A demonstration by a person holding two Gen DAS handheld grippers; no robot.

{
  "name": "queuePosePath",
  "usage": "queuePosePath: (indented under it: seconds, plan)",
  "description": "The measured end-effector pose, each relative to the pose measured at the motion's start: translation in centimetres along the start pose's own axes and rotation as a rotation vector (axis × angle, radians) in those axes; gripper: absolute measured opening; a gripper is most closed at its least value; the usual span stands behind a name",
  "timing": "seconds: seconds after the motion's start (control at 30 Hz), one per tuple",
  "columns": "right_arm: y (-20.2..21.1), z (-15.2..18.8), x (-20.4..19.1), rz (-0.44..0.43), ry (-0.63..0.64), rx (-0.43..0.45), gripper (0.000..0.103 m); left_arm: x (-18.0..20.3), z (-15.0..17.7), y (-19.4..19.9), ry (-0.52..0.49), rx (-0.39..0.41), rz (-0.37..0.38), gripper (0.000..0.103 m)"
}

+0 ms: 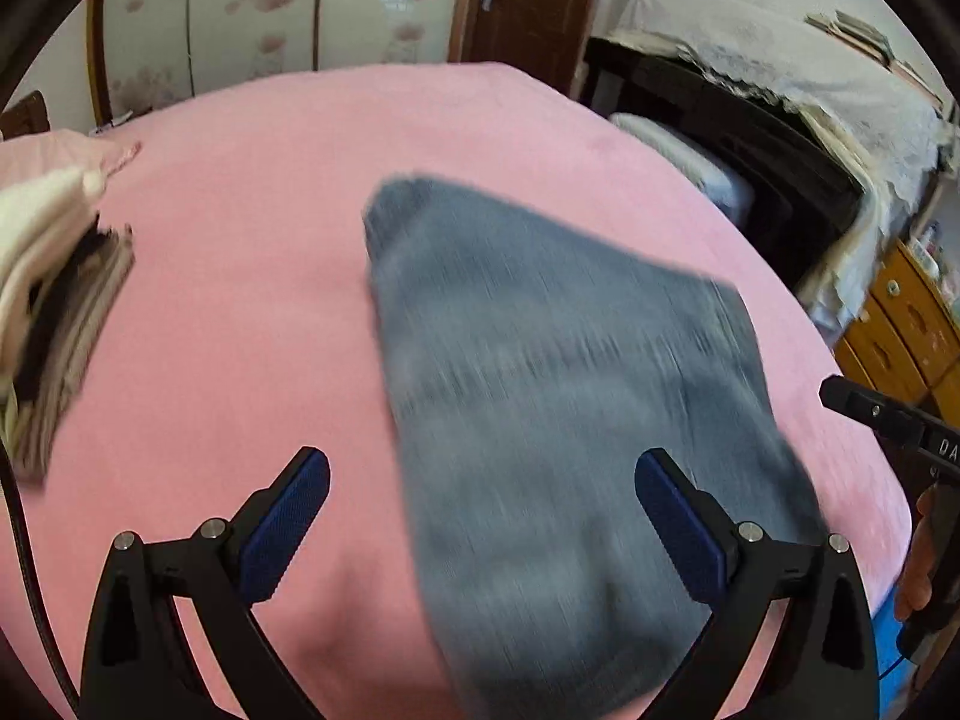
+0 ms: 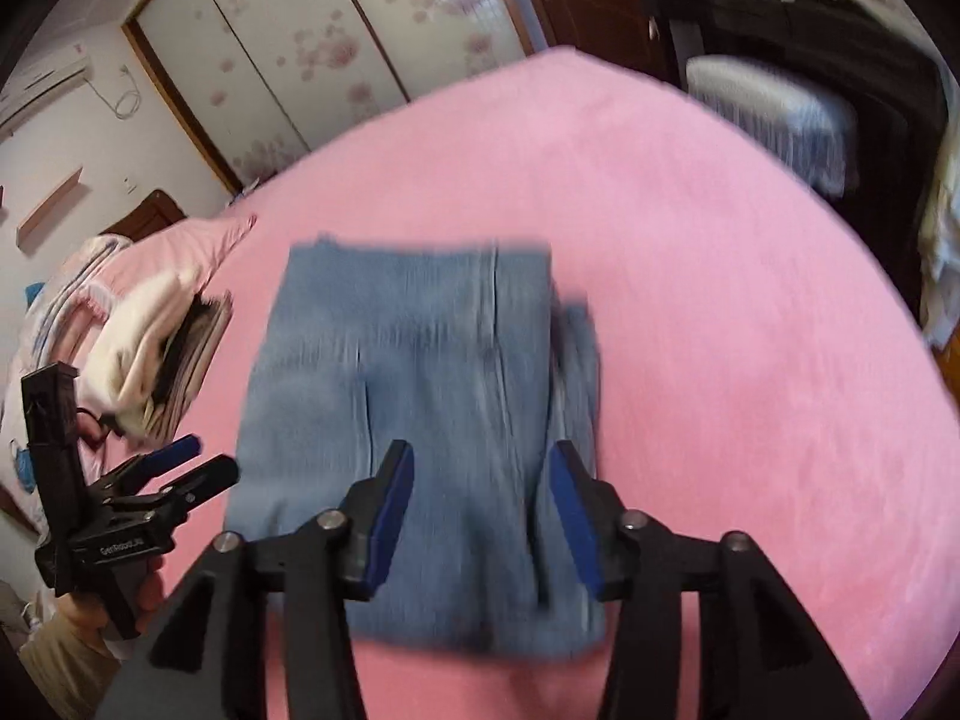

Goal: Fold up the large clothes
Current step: 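Grasp the folded jacket bundle with the right tool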

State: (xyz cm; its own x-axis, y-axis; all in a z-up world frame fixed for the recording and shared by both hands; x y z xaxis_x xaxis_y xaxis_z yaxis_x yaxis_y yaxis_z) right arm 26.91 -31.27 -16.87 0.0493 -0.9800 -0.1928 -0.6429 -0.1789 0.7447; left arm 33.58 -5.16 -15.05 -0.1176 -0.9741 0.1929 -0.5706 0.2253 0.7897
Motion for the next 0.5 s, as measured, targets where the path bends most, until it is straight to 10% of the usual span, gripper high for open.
queuePosePath:
  seconds: [0.1, 0.23, 0.5]
  plan:
    - [-2.4, -3.5, -0.8, -0.020, 0.018, -0.005, 0.048, -0.9, -3.9, -2.2, 0.022, 0.023, -0.023, 0.100]
    - [-5.6, -6.9, -3.2, -0.060, 0.043, -0.006, 0.038, -1.9, -8.0, -6.6, 0.077, -0.042, -0.028, 0.061]
    - [-14.9, -6.6, -1.3, 0.108, 0.084, -0.205, 0.000, -1.9, -9.6, -12.7, 0.080, -0.118, -0.078, 0.060]
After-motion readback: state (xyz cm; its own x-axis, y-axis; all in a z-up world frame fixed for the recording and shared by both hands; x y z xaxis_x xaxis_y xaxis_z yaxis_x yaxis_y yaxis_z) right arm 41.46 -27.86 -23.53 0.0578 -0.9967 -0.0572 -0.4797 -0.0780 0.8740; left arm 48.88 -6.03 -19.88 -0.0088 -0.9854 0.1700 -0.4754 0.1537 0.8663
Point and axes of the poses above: each gripper's, at about its wrist camera, not at the fingertips, and y roughly against the way its jaws point, x to its right, z to its underside, the point moved 5 cm from there along -y, roughly the way its jaws point, and after that the axes turned 8 degrees about y, right-handed, at the moved point
